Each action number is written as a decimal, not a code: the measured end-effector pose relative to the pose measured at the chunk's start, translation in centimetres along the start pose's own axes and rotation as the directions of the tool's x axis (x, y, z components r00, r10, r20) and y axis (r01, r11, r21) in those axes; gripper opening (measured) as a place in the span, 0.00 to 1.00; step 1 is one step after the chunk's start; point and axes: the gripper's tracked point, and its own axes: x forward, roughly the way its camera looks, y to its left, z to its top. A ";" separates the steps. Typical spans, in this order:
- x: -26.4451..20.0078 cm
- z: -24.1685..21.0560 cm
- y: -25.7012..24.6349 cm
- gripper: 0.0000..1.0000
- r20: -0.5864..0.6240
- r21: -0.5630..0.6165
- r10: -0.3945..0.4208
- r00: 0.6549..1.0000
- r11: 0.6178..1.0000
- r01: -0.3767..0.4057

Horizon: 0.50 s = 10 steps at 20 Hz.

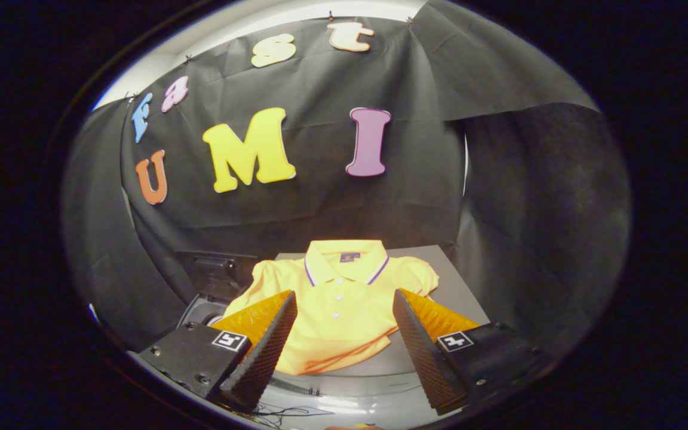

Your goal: Put the clothes into the washing machine and then close the washing machine lid.

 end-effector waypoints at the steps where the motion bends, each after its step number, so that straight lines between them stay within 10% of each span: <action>1: 0.9 0.2 0.2 1.00 -0.015 -0.004 -0.005 1.000 1.000 0.005; 10: 10.2 -0.4 1.8 1.00 -0.232 -0.091 -0.081 0.969 0.994 0.062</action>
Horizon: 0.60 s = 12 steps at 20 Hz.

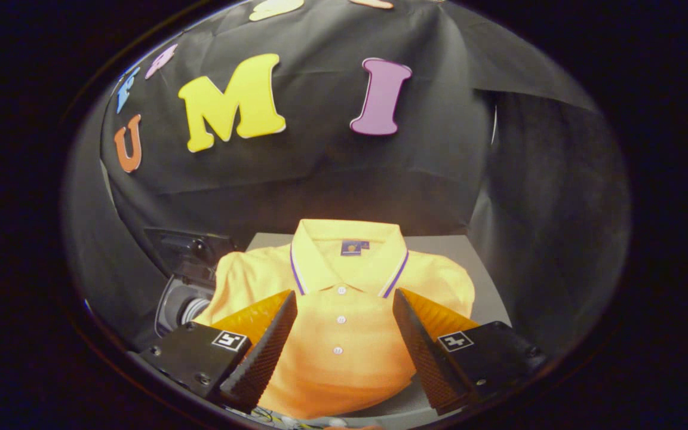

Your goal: Put the clothes into the washing machine and then close the washing machine lid.

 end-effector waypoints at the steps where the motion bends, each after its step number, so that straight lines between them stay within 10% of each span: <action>1: 1.0 0.0 0.2 1.00 -0.027 -0.008 -0.001 1.000 1.000 0.001; 12: 4.2 -2.8 0.2 0.87 -0.230 0.005 -0.015 0.973 1.000 0.016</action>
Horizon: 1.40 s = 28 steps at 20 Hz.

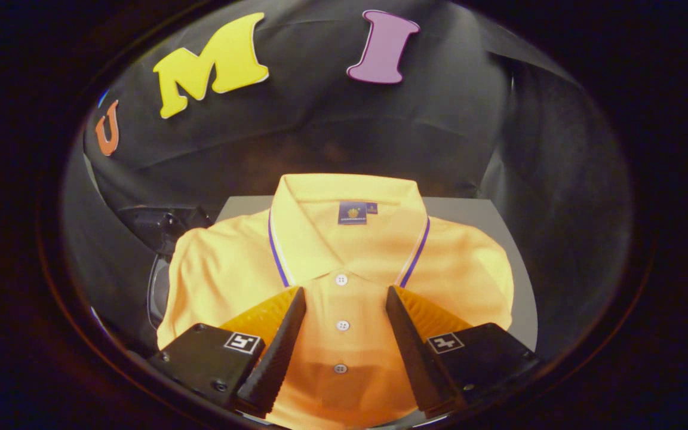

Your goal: Put the clothes into the washing machine and then close the washing machine lid.

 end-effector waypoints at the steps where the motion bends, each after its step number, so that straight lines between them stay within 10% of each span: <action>1: 0.0 0.3 -0.1 0.86 -0.004 -0.014 0.004 1.000 1.000 -0.004; 5: -0.2 -0.1 0.3 0.84 -0.055 -0.016 0.003 0.998 1.000 -0.004; 16: -0.5 0.4 1.1 0.11 -0.029 0.028 0.030 0.999 0.999 -0.029; 28: -4.4 3.3 1.9 0.07 0.139 0.084 0.114 0.984 0.988 -0.127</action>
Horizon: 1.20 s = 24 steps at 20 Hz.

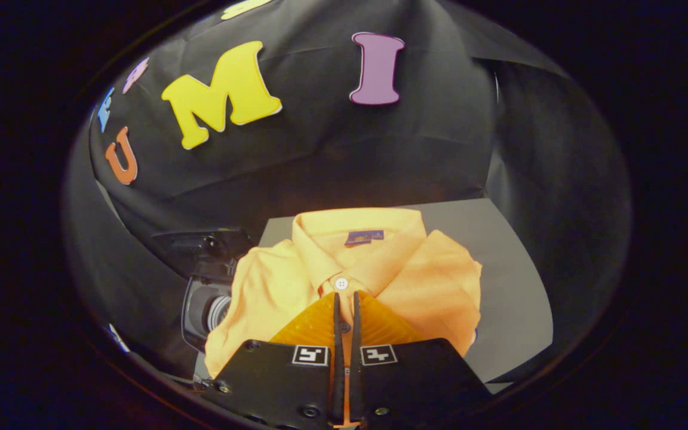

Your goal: Put the clothes into the washing machine and then close the washing machine lid.

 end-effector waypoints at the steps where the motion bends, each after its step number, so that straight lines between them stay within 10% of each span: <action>1: -0.5 0.4 0.0 0.07 0.014 -0.002 0.012 1.000 1.000 -0.012; 24: -15.5 8.3 25.8 0.07 0.279 -0.198 0.377 0.883 0.922 -0.331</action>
